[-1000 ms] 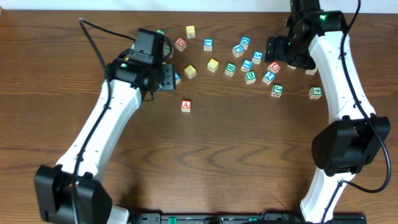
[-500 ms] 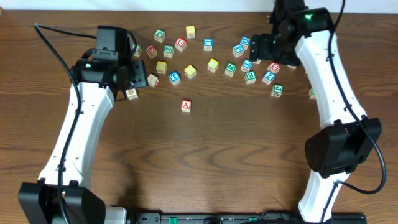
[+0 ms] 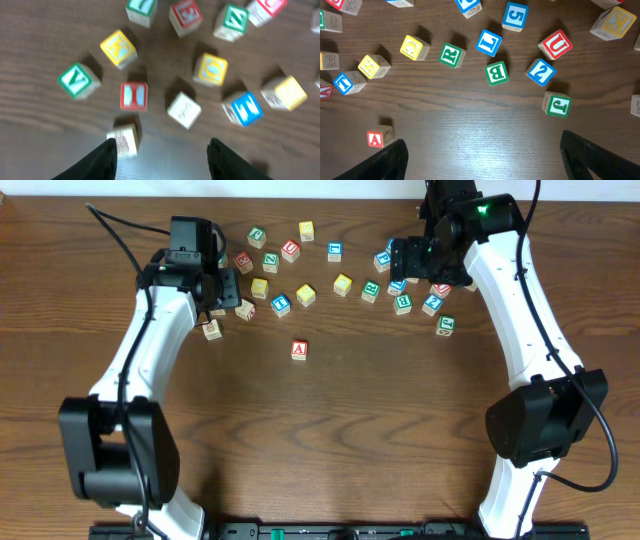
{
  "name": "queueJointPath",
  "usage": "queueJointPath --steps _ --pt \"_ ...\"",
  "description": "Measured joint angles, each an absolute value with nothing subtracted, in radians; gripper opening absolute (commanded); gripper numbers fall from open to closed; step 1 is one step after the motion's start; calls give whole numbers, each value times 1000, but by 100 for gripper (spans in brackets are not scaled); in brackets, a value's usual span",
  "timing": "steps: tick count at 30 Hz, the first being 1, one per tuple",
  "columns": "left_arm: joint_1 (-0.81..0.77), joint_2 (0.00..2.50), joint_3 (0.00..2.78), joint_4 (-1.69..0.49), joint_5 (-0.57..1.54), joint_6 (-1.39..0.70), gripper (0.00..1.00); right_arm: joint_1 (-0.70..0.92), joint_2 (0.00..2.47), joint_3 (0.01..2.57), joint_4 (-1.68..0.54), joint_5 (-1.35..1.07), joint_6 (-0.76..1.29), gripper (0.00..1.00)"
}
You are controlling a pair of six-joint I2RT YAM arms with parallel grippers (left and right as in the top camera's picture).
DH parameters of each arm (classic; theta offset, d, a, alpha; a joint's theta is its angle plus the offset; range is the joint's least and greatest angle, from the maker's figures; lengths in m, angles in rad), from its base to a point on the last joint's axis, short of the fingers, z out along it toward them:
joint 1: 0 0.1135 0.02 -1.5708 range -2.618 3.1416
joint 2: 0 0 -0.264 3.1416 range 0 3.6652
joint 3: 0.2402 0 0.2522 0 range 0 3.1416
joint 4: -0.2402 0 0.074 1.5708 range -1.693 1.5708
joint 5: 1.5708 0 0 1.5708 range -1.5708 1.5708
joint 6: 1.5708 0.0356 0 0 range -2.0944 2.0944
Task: Spell out AI2
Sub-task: 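Move left gripper back and grasp the red I block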
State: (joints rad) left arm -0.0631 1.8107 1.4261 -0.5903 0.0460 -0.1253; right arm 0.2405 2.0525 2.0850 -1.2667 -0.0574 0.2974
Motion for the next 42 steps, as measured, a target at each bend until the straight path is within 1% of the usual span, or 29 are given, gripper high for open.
queueJointPath --steps 7,13,22,24,26,33,35,42 --pt "-25 1934 1427 -461 31 -113 57 241 2053 2085 -1272 -57 286 92" --pt "-22 2023 1427 -419 23 -99 57 241 2053 2085 -1276 -56 282 93" --pt "-22 2072 1427 -376 21 -99 56 241 2053 2085 -1277 -56 281 93" --pt "-22 2086 1427 -371 20 -99 48 241 2053 2085 -1278 -56 279 93" --pt "-22 2099 1427 -368 19 -94 43 241 2053 2085 -1278 -56 278 93" --pt "-22 2110 1427 -361 19 -88 31 241 2053 2085 -1283 -48 277 93" --pt "-22 2110 1427 -361 20 -85 29 241 2053 2085 -1285 -47 277 93" --pt "-22 2109 1427 -360 19 -84 29 241 2053 2085 -1286 -42 277 93"
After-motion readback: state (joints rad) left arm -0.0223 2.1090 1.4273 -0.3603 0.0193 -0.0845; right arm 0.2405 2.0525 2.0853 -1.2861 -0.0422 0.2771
